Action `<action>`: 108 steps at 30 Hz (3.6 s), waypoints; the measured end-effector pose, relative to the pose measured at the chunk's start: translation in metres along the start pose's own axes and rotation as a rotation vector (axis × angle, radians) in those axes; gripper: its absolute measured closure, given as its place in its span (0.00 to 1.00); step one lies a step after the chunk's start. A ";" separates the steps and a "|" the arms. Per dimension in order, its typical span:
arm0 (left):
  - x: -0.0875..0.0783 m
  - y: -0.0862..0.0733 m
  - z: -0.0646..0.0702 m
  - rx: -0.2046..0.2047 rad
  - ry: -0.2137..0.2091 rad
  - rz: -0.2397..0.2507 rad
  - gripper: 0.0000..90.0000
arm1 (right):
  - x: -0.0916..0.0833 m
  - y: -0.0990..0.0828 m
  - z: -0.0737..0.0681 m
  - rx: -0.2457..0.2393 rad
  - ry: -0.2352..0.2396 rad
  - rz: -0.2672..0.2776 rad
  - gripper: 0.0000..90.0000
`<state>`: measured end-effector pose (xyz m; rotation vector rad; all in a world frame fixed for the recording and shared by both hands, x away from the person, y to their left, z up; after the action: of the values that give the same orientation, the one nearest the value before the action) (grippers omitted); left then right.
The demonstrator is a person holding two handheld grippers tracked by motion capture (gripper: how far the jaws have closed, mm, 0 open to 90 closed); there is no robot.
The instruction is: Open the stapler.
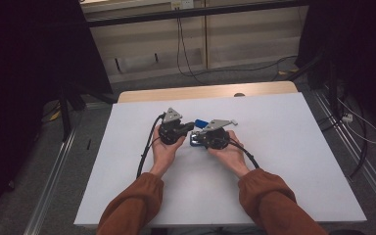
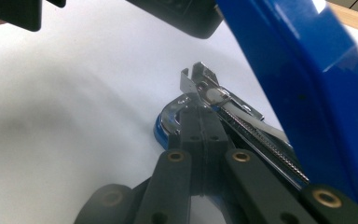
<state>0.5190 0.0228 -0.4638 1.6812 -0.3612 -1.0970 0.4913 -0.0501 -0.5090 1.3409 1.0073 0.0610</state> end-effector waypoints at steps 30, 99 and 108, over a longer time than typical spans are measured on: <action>0.001 0.000 -0.001 -0.013 -0.007 -0.003 1.00 | -0.012 0.015 0.000 -0.014 -0.020 0.105 1.00; 0.015 -0.029 0.001 -0.007 -0.043 -0.087 1.00 | -0.004 0.022 0.000 -0.037 -0.173 0.167 1.00; 0.015 -0.029 0.001 -0.001 -0.046 -0.076 1.00 | -0.006 0.026 0.003 -0.037 -0.198 0.192 1.00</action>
<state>0.5185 0.0240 -0.4966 1.6824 -0.3284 -1.1934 0.5025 -0.0487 -0.4843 1.3772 0.7068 0.0890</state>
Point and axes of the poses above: each handheld gripper's, and its own axes: x roughly forward along the jaws, y roughly out of its top, z roughly to its right, the point moved 9 cm from there along x, roughly forward along the jaws, and after that the axes turned 6 degrees about x, right-handed, at the moved point
